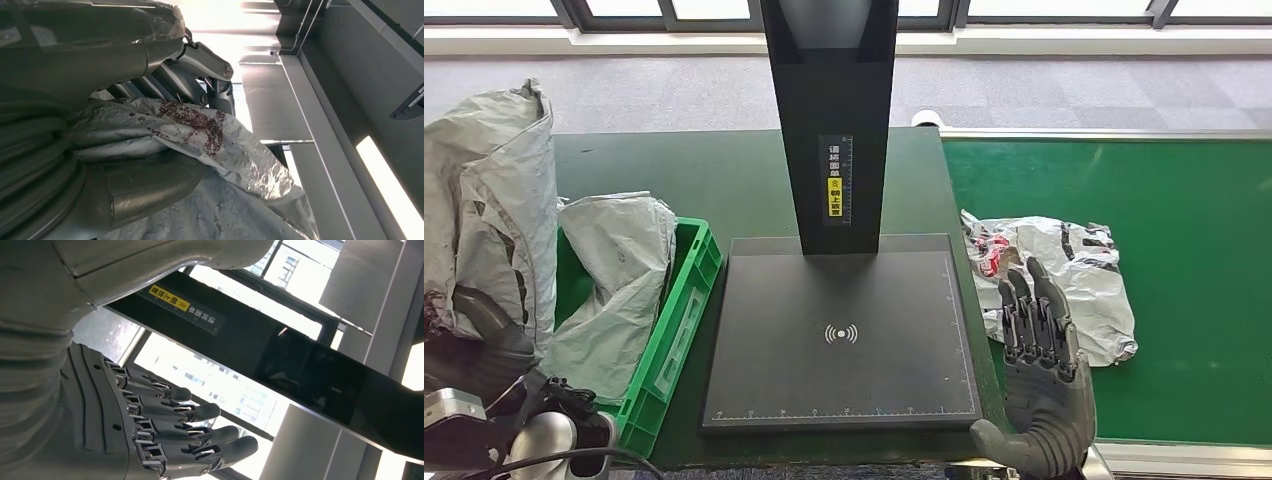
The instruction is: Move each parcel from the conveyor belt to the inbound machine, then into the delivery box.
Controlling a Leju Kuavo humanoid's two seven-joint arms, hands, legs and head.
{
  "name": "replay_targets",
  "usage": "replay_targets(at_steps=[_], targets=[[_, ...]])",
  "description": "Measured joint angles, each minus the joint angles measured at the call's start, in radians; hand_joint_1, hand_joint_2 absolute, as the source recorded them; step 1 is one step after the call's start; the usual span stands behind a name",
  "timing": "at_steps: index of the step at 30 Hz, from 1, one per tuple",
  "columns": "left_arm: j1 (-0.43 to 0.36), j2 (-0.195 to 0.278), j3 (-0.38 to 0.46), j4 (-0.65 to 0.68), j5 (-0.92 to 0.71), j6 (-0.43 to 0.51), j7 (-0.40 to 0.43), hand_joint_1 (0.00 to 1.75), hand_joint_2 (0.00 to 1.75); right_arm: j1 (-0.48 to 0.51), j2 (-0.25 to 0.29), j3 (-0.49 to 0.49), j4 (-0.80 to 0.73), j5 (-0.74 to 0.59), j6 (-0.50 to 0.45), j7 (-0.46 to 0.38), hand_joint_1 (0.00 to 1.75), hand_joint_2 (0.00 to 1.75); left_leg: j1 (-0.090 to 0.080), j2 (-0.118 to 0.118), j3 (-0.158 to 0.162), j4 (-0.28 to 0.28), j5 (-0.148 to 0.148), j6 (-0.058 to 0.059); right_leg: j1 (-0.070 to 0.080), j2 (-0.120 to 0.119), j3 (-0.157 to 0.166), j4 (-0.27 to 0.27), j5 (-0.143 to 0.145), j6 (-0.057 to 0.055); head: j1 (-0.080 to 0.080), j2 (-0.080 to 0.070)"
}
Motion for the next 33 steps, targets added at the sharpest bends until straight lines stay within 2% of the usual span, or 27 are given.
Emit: replay_targets(at_steps=[7,10,14,21,27,33], targets=[[-0.015,0.0,0.015,0.001,-0.002,0.0,0.006,1.75,1.75,0.0,0.0,0.0,0.0,0.001,-0.001,0.0,0.0,1.75,0.0,0.0,0.0,0.0,0.0,0.0,0.0,0.0,0.0,0.0,0.0,0.0,0.0,0.0],[-0.046,0.0,0.026,0.023,-0.029,0.0,0.041,1.75,1.75,-0.001,0.0,0.0,0.0,0.001,-0.002,0.0,0.0,1.75,0.0,-0.001,0.0,0.0,0.0,0.0,0.0,-0.001,0.0,0.0,0.0,0.0,0.0,0.0],[-0.099,0.008,0.058,0.098,-0.034,-0.017,0.113,1.75,1.75,0.0,0.0,0.0,0.0,0.004,-0.003,0.0,0.0,1.75,0.0,0.0,0.0,0.0,0.0,0.0,0.0,0.0,0.0,0.0,0.001,-0.001,0.0,0.0],[-0.16,0.024,0.105,0.286,-0.032,-0.082,0.186,1.75,1.75,-0.007,0.0,-0.001,-0.005,0.011,-0.003,0.015,0.0,1.75,0.0,0.0,0.0,0.0,0.001,-0.001,0.0,0.0,0.0,0.0,0.001,-0.001,0.0,0.0],[-0.168,0.026,0.111,0.402,-0.014,-0.109,0.197,1.75,1.75,-0.018,0.0,-0.005,-0.008,0.013,-0.003,0.029,0.0,1.75,0.0,0.0,0.0,0.0,0.001,-0.001,0.0,0.0,-0.001,0.0,0.001,-0.001,0.0,0.0],[-0.178,0.026,0.111,0.441,-0.009,-0.109,0.198,1.75,1.75,-0.023,0.0,-0.005,-0.008,0.013,-0.003,0.034,0.0,1.75,-0.001,-0.001,0.0,0.0,0.0,-0.001,-0.001,0.0,0.0,0.0,0.001,-0.001,0.0,0.0]])
